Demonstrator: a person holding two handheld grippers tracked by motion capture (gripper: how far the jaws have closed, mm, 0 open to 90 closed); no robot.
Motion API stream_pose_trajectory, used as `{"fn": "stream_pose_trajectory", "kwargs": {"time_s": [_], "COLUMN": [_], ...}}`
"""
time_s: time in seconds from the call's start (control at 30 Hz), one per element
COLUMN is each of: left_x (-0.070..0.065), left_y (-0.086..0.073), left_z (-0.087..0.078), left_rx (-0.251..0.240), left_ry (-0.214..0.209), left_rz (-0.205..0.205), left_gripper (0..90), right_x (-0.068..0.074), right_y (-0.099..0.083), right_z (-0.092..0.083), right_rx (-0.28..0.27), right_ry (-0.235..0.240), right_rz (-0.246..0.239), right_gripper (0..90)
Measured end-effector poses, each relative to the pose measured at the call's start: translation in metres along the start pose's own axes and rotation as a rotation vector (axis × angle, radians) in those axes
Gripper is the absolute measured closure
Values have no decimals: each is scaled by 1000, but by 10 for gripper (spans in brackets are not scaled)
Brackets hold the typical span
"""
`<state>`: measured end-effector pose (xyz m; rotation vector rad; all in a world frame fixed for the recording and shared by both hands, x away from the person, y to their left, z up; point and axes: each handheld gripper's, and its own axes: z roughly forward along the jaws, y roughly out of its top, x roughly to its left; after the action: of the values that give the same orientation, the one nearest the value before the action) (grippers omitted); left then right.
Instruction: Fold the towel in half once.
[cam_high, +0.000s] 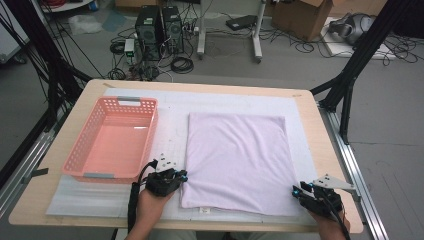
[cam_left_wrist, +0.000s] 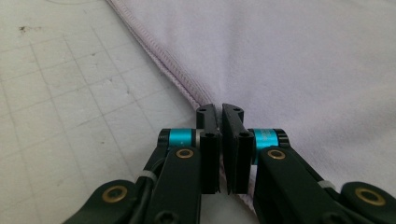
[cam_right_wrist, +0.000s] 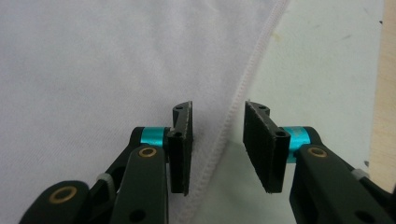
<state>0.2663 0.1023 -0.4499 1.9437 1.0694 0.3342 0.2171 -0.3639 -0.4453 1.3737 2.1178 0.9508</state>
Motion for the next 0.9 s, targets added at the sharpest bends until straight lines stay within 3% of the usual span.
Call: {"fn": "stream_pose_trajectory", "kwargs": {"time_s": [0.07, 0.23, 0.4, 0.57, 0.63, 0.9], "left_x": [1, 6, 6, 6, 7, 13], "left_y": [-1, 3, 6, 8, 7, 8], "left_z": [-1, -6, -9, -14, -16, -20], "left_rx": [-27, -122, -194, -252, -266, -275], "left_ry": [-22, -90, -144, -135, -152, -150], "left_rz": [10, -9, -13, 27, 24, 3], "left_gripper": [819, 493, 290, 175, 175, 176], "right_x": [-4, -9, -6, -5, -4, -4], "right_y": [-2, 4, 13, 19, 20, 21], "right_z": [-2, -7, -11, -13, -12, -8], "right_rx": [-25, -144, -268, -307, -306, -295], "right_ry": [30, 55, 60, 77, 79, 71], "right_rz": [13, 17, -20, -44, -54, -53], "right_gripper": [569, 413, 235, 191, 183, 172]}}
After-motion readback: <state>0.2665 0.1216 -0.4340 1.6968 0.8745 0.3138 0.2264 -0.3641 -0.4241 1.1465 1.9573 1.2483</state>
